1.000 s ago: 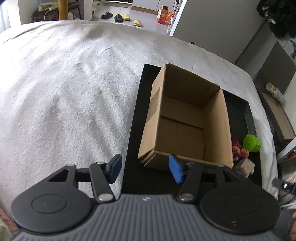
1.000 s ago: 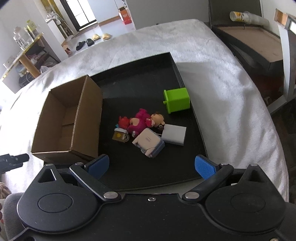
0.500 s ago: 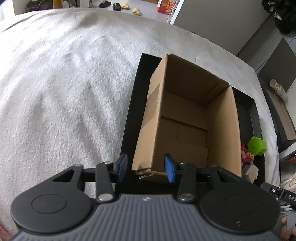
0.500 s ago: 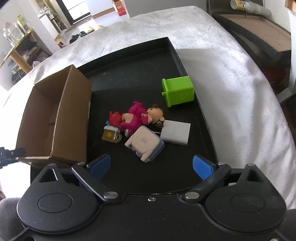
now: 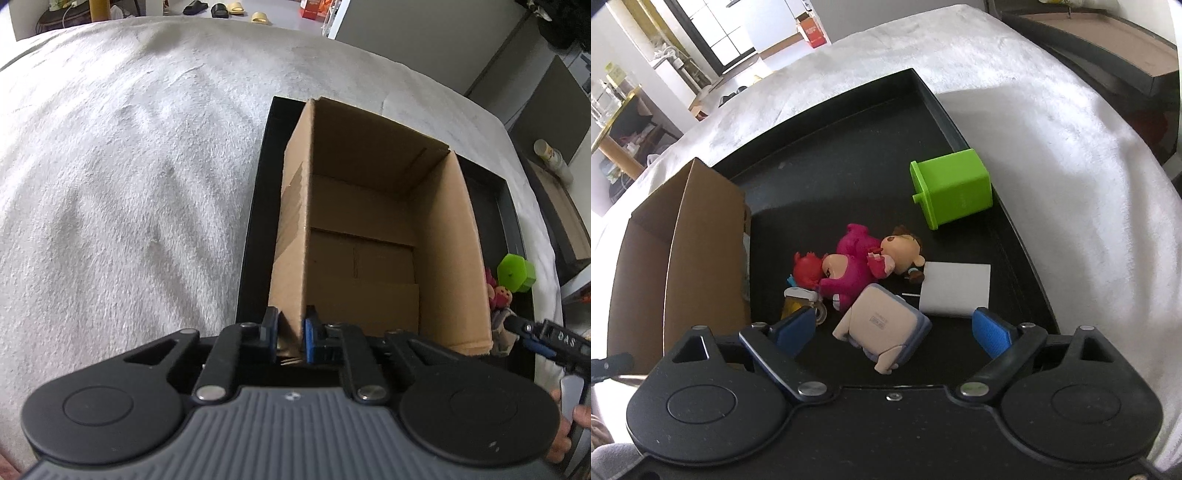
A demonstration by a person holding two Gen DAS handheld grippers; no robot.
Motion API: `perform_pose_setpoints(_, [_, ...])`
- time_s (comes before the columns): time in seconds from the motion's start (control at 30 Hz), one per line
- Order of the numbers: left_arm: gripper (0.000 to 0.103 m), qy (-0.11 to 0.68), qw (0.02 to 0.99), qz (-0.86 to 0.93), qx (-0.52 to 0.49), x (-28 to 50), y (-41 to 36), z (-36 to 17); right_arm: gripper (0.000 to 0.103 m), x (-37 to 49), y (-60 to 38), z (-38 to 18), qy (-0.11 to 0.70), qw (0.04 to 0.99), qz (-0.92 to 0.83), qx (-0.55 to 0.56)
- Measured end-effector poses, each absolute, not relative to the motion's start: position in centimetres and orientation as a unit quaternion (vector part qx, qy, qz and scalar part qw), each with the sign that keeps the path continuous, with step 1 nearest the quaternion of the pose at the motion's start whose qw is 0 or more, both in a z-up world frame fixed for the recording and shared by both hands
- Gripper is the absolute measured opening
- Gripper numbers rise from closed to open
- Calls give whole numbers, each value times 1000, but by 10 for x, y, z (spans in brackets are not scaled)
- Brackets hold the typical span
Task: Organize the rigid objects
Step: 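Close the right gripper on the beige-and-blue square gadget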
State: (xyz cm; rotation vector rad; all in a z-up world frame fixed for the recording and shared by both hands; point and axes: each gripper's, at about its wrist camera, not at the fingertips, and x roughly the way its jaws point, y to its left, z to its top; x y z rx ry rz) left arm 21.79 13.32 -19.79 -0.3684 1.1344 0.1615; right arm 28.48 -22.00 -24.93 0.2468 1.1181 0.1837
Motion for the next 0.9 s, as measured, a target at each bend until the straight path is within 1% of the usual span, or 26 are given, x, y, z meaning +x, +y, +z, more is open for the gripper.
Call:
perform_pose_setpoints(0.1, [12, 534, 826, 73, -166, 211, 131, -197, 88, 285, -219, -251, 527, 837, 88, 119])
perform_pose_setpoints(0.57, [12, 542, 826, 62, -145, 190, 126, -191, 88, 285, -214, -258, 527, 838, 67, 121])
perform_pose_setpoints(0.67, [12, 545, 825, 61, -140, 187, 126, -191, 79, 284, -211, -262, 533, 835, 65, 118])
perform_pose_setpoints(0.73, [12, 547, 823, 61, -139, 186, 126, -190, 70, 282, -208, -264, 538, 833, 65, 114])
perform_pose_setpoints(0.83, [12, 551, 822, 60, -131, 186, 123, -188, 59, 278, -207, -264, 541, 831, 69, 114])
perform_pose_setpoints(0.9, [12, 553, 822, 59, -125, 185, 121, -186, 55, 274, -206, -261, 538, 832, 71, 112])
